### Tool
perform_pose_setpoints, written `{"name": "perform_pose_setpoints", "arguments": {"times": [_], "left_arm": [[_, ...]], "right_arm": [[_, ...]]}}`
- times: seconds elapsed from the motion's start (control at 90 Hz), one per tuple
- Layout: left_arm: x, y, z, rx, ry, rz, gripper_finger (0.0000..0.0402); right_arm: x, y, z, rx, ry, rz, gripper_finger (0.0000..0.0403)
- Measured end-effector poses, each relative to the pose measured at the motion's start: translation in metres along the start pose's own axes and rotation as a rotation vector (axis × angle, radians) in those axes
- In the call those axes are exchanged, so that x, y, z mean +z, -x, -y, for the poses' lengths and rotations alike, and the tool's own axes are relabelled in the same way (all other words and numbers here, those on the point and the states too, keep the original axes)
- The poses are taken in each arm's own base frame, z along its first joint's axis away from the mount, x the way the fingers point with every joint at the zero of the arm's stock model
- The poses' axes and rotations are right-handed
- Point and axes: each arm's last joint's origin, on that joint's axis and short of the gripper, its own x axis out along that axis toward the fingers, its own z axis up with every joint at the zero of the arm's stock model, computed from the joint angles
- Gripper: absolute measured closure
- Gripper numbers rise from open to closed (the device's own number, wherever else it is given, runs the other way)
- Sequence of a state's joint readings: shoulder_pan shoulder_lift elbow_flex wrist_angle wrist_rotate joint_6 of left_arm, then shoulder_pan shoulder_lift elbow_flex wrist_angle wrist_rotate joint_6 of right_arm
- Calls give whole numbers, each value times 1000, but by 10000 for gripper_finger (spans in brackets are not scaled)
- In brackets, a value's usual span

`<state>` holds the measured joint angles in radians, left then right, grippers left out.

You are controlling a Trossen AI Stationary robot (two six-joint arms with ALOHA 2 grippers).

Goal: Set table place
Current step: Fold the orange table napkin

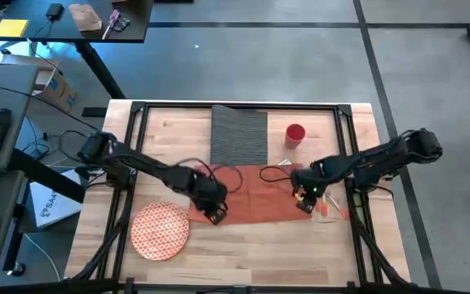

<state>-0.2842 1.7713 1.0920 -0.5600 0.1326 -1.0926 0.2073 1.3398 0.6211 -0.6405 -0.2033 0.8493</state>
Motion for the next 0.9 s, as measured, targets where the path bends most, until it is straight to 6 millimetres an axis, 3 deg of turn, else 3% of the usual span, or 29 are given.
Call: {"name": "perform_pose_setpoints", "arguments": {"times": [0.1,0.256,0.533,0.689,0.811,0.9], "left_arm": [[-7,-25,-1,67,5,-30,359],[-8,-44,-2,105,-49,-63,375],[3,-34,-6,228,-372,109,397],[10,-33,-11,344,-700,128,401],[13,-24,-16,523,-841,107,401],[13,-13,-20,702,-862,78,401]], "right_arm": [[-7,-13,-11,-28,-20,18,393],[-21,-34,-33,-69,-116,-16,398],[-61,-59,-108,-26,-292,-39,402],[-83,-86,-161,12,-416,-75,403],[-82,-101,-204,99,-439,-16,403],[-69,-98,-228,162,-418,49,403]]}}
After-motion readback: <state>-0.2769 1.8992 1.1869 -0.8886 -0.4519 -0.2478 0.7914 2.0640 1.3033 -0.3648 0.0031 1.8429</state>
